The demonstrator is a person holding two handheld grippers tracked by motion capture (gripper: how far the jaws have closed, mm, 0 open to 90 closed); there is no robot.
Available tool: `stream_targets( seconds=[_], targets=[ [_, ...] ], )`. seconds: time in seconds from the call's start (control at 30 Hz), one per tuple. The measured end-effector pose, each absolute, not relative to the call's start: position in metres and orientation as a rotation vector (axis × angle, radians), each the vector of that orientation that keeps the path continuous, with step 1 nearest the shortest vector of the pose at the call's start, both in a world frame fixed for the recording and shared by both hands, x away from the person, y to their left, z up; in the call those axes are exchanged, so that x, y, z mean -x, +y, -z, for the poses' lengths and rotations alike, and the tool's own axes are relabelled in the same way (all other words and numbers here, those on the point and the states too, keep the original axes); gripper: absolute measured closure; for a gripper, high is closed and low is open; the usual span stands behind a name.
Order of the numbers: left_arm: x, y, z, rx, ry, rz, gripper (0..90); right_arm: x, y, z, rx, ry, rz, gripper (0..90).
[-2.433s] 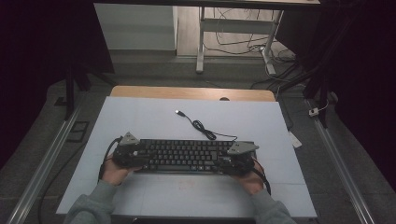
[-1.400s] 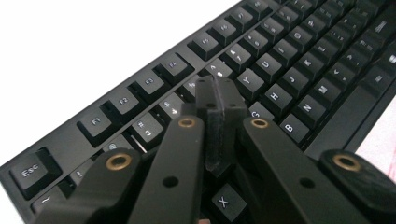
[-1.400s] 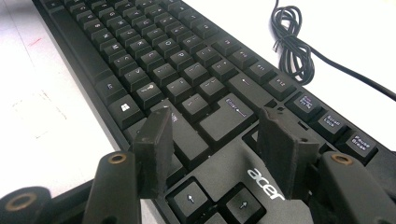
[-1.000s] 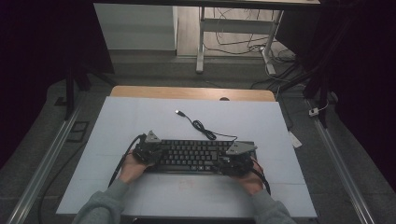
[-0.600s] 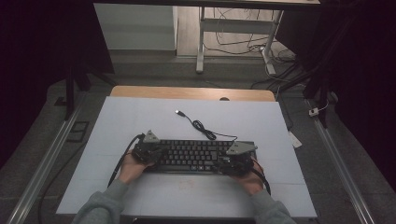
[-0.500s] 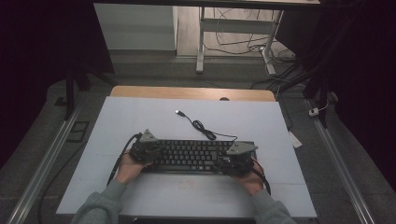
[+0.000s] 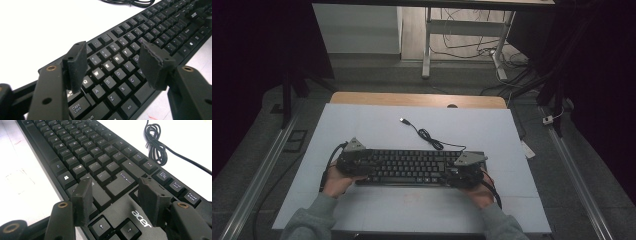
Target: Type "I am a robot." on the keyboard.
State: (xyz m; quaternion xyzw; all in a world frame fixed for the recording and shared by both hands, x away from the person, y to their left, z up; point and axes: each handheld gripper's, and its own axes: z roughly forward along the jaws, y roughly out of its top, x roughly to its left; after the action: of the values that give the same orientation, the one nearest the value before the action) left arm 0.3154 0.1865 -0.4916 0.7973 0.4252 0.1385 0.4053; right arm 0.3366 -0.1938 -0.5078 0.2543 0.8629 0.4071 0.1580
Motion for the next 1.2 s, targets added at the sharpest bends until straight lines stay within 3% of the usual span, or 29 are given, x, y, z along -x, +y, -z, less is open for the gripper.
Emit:
stream_targets(
  seconds=[0.73,0.9,1.2],
  targets=[
    [-0.316,0.189,0.494,-1.999,1.086,-0.335,35.3,-0.342,-0.191,0.492,-0.788,2.415,-1.294,48.5],
    [-0.316,0.189,0.494,-2.0,1.09,-0.332,35.2,-0.344,-0.18,0.488,-0.758,2.439,-1.292,58.2],
    [-0.315,0.185,0.497,-2.026,1.08,-0.341,35.0,-0.347,-0.16,0.484,-0.694,2.515,-1.298,89.1]
  ],
)
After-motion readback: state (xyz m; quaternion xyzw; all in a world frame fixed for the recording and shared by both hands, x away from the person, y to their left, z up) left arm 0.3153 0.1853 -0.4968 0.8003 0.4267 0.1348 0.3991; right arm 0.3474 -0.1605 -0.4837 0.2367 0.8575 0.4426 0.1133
